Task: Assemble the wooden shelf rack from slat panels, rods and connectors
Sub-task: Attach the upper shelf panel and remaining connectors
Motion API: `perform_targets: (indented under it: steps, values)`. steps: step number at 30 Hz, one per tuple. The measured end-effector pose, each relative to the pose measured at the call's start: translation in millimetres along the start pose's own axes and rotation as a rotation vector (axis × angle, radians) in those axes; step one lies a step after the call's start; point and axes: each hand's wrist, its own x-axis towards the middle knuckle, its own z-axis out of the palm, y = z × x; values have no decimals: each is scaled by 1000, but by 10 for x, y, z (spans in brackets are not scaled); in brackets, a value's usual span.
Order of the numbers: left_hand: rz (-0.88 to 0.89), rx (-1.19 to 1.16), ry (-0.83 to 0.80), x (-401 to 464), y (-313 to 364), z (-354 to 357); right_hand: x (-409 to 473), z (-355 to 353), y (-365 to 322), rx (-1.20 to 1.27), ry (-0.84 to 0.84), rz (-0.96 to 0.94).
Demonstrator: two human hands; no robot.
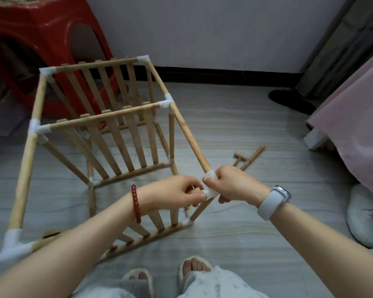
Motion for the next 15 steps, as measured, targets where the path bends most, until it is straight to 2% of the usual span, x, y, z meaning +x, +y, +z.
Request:
perform_targets:
  steps: [3, 5, 7, 9, 12, 15]
  values:
    - [98, 253, 177, -49, -3, 119, -16, -57, -42, -31, -68, -43]
    - [98, 276, 182, -41, -14, 125, -5, -79, -34, -3, -95, -55]
    - [90, 294, 168, -19, -29, 125, 2, -73, -21, 124, -88, -45]
    - [76, 303, 208, 18, -25, 127, -5, -50, -6, 356, -47, -7]
    - [44, 213, 273, 89, -32, 107, -39, 35, 40, 628, 24, 35]
    - [-1, -91, 136, 137, -29, 39, -57, 90, 92, 688, 43, 17]
